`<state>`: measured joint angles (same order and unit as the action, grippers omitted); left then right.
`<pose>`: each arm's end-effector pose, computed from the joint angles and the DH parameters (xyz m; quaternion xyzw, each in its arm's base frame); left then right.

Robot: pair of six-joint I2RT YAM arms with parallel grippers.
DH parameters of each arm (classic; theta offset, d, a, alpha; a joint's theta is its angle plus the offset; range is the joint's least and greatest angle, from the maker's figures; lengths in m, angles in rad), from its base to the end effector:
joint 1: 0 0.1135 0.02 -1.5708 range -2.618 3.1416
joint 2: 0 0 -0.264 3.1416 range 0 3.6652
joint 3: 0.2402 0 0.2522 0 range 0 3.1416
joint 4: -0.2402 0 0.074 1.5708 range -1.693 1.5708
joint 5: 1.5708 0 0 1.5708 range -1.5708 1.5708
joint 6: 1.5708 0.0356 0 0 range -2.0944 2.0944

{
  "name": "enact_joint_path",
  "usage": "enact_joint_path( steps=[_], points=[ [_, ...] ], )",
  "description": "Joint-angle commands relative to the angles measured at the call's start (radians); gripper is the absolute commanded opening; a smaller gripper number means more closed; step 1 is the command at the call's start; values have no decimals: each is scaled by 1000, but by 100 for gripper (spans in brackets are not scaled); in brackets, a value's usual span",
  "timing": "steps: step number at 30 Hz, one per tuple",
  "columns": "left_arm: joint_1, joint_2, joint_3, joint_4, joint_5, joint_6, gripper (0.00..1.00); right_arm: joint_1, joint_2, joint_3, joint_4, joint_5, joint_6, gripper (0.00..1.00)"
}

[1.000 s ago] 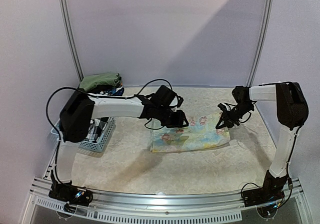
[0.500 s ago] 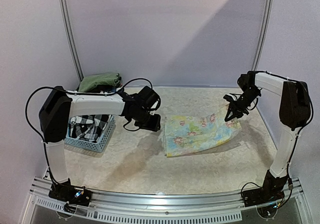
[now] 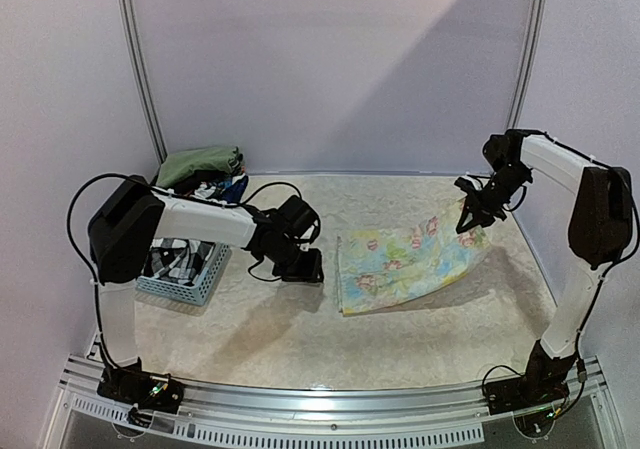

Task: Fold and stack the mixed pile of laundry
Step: Fold the rectangle-folded skirt at the center of the board.

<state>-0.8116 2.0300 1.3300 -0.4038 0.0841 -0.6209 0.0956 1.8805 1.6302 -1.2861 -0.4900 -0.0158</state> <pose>0.2816 -0.3011 0.1405 0.1022 0.9667 -0.1826 0.1475 0.3530 0.0507 0.2570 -0.0582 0.9683 0.2430 0.0070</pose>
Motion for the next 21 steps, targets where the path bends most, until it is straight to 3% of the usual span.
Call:
enact_joint_path(
  steps=[1,10,21],
  points=[
    [-14,44,-42,138,116,-104,41,44,-57,-3,16,40,83,0],
    [-36,63,-72,206,143,-161,40,178,-41,26,47,231,262,0],
    [-41,77,-100,272,155,-203,40,354,57,167,47,194,339,0]
  ],
)
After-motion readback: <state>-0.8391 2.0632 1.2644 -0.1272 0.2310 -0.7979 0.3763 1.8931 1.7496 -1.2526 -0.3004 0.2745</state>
